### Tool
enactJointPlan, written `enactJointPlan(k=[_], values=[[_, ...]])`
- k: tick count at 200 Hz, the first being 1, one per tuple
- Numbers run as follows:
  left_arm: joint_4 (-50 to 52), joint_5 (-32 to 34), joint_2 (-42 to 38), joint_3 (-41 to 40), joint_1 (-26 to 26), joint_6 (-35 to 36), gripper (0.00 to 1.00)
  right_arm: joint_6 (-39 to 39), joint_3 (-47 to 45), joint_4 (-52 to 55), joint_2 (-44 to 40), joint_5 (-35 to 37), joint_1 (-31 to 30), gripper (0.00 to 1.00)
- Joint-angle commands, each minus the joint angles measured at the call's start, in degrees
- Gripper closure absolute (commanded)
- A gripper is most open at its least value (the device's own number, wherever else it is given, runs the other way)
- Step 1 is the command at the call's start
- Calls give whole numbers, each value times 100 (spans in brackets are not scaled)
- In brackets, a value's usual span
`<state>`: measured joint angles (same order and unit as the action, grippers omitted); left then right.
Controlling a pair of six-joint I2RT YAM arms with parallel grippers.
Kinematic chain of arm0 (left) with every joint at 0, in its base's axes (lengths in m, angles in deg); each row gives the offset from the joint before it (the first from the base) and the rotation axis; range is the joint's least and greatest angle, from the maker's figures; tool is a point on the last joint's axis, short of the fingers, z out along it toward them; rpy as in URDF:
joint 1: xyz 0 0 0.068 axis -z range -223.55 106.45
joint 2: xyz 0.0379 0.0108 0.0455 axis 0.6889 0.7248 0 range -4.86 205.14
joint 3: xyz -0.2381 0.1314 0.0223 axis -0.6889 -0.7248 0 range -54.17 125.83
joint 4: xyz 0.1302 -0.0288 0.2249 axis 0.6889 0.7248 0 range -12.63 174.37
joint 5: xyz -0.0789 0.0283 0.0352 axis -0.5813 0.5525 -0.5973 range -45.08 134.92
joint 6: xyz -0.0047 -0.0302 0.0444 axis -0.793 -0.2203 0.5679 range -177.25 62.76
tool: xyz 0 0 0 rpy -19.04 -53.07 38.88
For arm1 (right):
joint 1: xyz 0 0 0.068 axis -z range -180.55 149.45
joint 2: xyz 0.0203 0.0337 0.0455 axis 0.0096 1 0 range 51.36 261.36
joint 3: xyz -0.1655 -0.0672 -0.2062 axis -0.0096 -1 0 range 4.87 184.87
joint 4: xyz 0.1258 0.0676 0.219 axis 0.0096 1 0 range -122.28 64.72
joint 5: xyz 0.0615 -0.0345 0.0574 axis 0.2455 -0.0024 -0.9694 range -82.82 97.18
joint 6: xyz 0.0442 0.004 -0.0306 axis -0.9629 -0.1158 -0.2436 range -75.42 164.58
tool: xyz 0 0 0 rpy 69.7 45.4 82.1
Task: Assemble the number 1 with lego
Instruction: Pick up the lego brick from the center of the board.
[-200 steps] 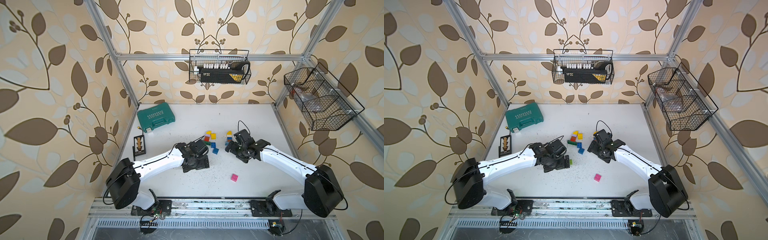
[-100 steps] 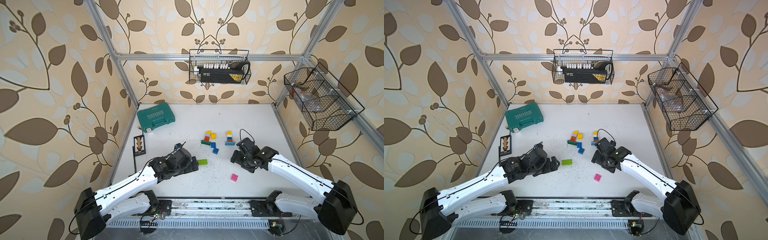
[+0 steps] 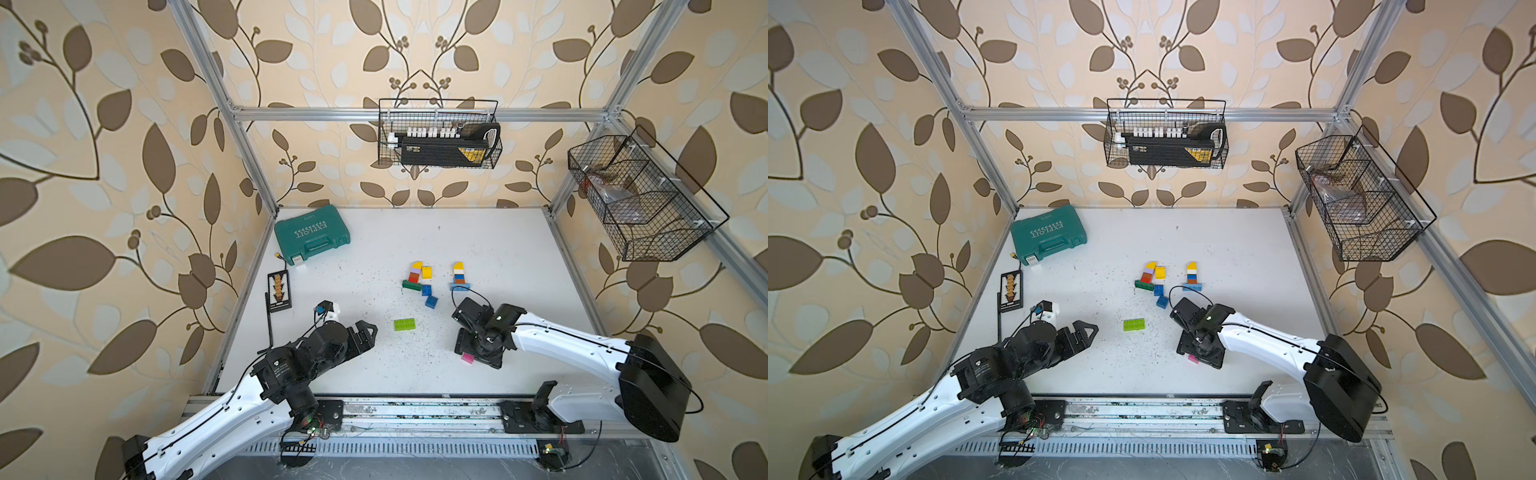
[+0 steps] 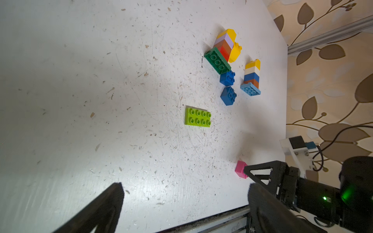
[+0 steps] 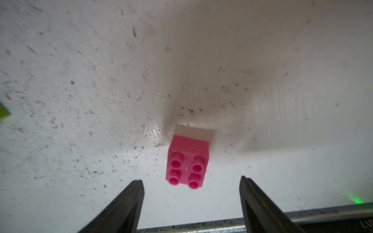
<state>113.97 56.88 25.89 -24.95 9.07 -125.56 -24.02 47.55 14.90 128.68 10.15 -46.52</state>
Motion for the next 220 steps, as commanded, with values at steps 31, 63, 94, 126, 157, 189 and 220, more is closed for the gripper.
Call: enactJointPlan(k=[31,63,94,126,157,189,220], values=[[241,155,255,216,55,-78,1,-274,-40,-154,157,190,-52,33],[247,187,236,203,55,-86,1,-254,-31,-191,138,301,-52,54],[225,200,255,198,55,-101,1,-169,-23,-181,363,327,-52,51],[234,210,305,210,51,-120,1,-107,-22,-198,479,337,-52,53],[251,240,318,216,51,-138,1,-110,108,-144,245,400,-145,70],[207,236,349,200,54,-155,1,-9,930,314,438,748,-575,81],[211,218,397,216,49,-156,1,346,2206,835,1315,881,-889,88]])
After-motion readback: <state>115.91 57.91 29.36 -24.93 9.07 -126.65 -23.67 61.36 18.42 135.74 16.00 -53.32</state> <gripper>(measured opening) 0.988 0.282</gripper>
